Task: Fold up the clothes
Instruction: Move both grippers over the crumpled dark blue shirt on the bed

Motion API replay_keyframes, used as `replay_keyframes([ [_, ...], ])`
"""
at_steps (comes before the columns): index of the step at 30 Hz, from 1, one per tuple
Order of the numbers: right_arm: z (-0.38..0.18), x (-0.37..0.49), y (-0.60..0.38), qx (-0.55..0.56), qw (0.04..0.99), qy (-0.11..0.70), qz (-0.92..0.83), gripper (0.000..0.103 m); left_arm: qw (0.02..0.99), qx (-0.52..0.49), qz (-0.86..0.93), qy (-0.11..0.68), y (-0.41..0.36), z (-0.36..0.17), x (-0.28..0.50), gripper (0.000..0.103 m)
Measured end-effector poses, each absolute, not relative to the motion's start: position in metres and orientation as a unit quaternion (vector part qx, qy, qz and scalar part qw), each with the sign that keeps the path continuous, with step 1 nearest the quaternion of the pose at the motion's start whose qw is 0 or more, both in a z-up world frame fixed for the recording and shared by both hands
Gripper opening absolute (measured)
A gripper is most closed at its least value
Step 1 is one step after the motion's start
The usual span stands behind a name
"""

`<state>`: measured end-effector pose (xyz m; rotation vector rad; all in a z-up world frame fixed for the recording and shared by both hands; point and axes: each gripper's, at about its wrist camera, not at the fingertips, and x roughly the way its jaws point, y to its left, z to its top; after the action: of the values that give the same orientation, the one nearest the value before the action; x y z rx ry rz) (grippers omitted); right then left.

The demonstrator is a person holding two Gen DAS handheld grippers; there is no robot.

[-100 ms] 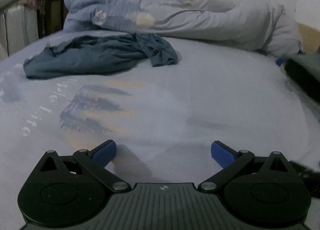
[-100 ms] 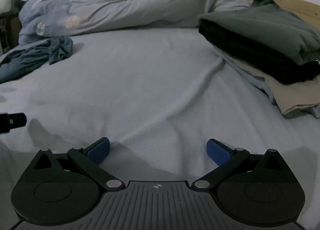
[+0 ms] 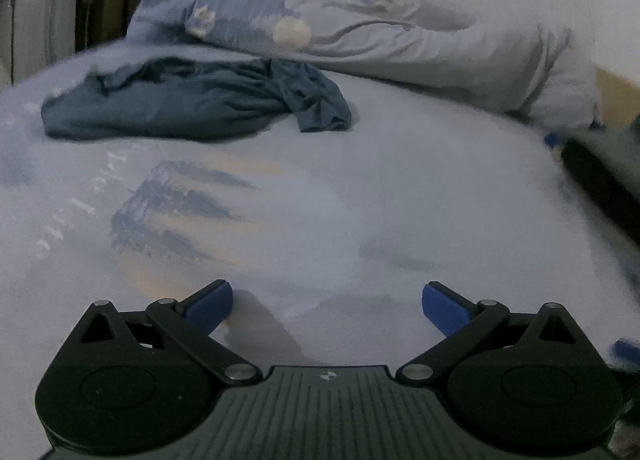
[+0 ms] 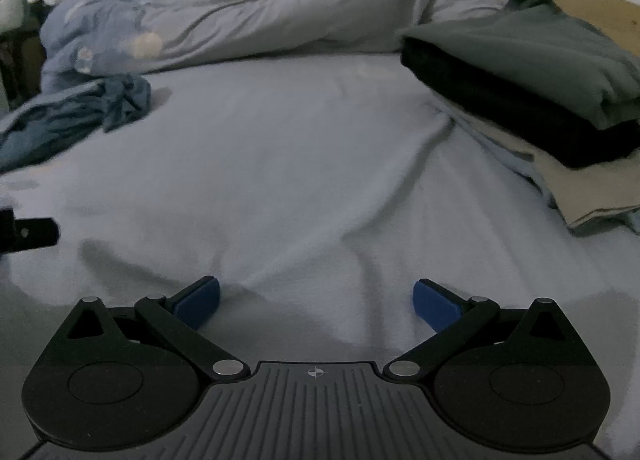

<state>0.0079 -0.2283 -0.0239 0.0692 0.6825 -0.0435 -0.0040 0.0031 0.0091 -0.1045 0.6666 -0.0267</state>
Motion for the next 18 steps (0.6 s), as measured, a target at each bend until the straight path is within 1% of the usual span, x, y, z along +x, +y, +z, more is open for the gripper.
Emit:
replay_keyframes([
  [4,-0.006,0.005,-0.220,0.041,0.946,0.320,0.013,0.103,0.943,-0.096,-0.023,0.319,0.007,0.021,-0.009,0.103],
  [9,0.017,0.001,-0.210,0.049,0.951,0.300,0.057,0.103,0.948,-0.109,-0.010,0.299,0.027,0.053,0.008,0.103],
  [14,0.062,0.014,-0.185,0.062,0.957,0.267,0.095,0.103,0.949,-0.145,0.011,0.278,0.051,0.082,0.017,0.103],
  [18,0.108,0.019,-0.166,0.082,0.963,0.215,0.143,0.103,0.953,-0.183,0.011,0.240,0.091,0.116,0.020,0.103],
])
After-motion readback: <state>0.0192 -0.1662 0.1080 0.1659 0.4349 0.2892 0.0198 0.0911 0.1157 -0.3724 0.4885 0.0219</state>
